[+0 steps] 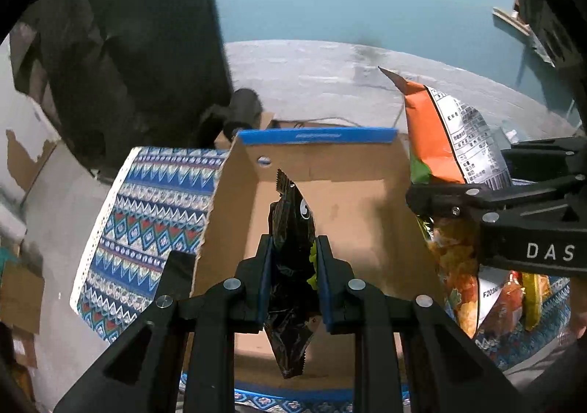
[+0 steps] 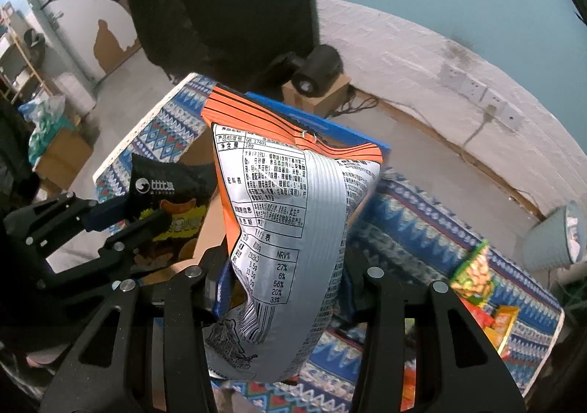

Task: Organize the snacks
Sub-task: 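Carry both bags over the cardboard box and open both tools to drop them, then move both open tools back over the snack pile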

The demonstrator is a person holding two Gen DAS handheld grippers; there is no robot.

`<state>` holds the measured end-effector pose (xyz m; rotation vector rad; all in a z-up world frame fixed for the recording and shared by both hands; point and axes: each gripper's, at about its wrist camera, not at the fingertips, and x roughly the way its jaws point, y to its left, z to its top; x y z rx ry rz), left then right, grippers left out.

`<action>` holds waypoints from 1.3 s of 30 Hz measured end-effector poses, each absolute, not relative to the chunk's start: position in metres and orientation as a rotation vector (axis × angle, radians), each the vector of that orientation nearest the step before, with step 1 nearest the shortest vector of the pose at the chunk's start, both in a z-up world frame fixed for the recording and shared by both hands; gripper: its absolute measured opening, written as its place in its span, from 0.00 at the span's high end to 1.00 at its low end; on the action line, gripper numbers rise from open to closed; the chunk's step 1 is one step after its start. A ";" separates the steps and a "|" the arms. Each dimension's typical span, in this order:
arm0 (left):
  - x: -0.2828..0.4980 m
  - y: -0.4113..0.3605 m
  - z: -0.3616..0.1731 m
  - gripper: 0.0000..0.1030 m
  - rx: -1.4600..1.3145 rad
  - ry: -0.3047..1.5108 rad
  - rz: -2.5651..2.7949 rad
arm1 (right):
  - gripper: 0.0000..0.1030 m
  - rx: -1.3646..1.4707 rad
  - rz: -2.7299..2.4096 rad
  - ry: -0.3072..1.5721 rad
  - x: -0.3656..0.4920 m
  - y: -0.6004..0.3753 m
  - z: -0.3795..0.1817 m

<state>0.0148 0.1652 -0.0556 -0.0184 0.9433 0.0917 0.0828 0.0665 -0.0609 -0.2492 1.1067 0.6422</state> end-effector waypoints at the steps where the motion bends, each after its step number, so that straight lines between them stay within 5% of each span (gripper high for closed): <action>1: 0.015 0.168 -0.059 0.79 -0.019 0.950 0.099 | 0.56 -0.255 0.647 1.115 0.084 0.072 -0.064; 9: 0.018 0.179 -0.070 0.77 -0.053 1.002 0.118 | 0.49 -0.234 0.679 1.176 0.089 0.093 -0.079; 13: 0.016 0.179 -0.067 0.50 -0.056 0.989 0.140 | 0.33 -0.248 0.660 1.158 0.088 0.095 -0.074; 20: 0.014 0.171 -0.057 0.35 -0.042 0.965 0.143 | 0.26 -0.269 0.623 1.124 0.083 0.079 -0.063; 39: 0.018 0.097 -0.047 0.29 -0.020 1.019 -0.024 | 0.22 -0.231 0.509 1.122 0.059 -0.024 -0.052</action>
